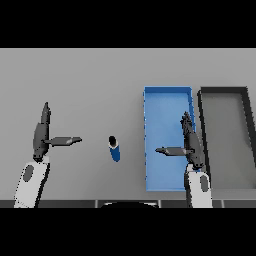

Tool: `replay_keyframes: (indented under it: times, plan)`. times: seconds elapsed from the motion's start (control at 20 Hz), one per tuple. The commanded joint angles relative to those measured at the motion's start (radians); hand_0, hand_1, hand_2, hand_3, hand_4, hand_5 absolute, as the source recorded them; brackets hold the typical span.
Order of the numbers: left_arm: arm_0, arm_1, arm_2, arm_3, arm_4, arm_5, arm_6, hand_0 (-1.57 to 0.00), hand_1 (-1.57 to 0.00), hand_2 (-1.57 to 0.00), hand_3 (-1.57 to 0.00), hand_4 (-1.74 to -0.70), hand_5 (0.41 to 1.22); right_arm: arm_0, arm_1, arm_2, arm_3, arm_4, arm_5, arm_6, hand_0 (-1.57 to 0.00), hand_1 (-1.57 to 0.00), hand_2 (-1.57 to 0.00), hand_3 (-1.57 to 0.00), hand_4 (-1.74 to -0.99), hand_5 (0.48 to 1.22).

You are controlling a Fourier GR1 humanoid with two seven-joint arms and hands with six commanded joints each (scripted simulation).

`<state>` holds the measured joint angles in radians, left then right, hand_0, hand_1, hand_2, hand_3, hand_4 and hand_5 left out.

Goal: Pick up the blue pipe and place it into the blue bin.

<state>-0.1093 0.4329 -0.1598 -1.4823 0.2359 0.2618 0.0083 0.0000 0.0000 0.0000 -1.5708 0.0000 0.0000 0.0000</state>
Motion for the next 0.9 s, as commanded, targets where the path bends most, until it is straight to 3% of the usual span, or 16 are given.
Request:
replay_keyframes:
  times: [0.0,0.25,0.35,0.4,0.65,0.85]
  plan:
    - [0.001,-0.002,-0.001,-0.002,-0.001,0.002,-0.005,0.0,0.0,0.0,0.0,-0.97,0.594,0.001,-0.002,-0.002,-0.001,-0.002,0.0,-0.001,0.0,0.0,0.0,0.0,-1.21,0.594]
    - [0.013,-0.014,-0.02,-0.028,-0.015,0.017,-0.001,0.0,0.0,0.0,0.0,-0.97,0.594,0.01,-0.018,-0.016,-0.004,-0.021,0.014,-0.004,0.0,0.0,0.0,0.0,-1.21,0.594]
    - [0.02,0.104,-0.076,-0.035,-0.021,-0.176,-0.069,0.0,0.0,0.0,0.0,-0.97,0.595,0.049,-0.135,0.048,-0.06,0.103,0.06,-0.1,0.0,0.0,0.0,0.0,-1.206,0.592]
    - [0.014,0.142,-0.075,-0.02,-0.011,-0.232,-0.08,0.0,0.0,0.0,0.0,-0.97,0.596,0.06,-0.159,0.063,-0.077,0.137,0.063,-0.099,0.0,0.0,0.0,0.0,-1.198,0.589]
    - [0.024,0.181,-0.103,-0.032,-0.012,-0.319,-0.123,0.0,0.0,0.0,0.0,-0.97,0.593,0.074,-0.182,0.095,-0.114,0.188,0.067,-0.087,0.0,0.0,0.0,0.0,-1.187,0.585]
    - [0.064,0.227,-0.147,-0.123,0.005,-0.409,-0.143,0.0,0.0,0.0,0.0,-0.98,0.578,0.075,-0.169,0.104,-0.121,0.188,0.067,-0.064,0.0,0.0,0.0,0.0,-1.194,0.579]
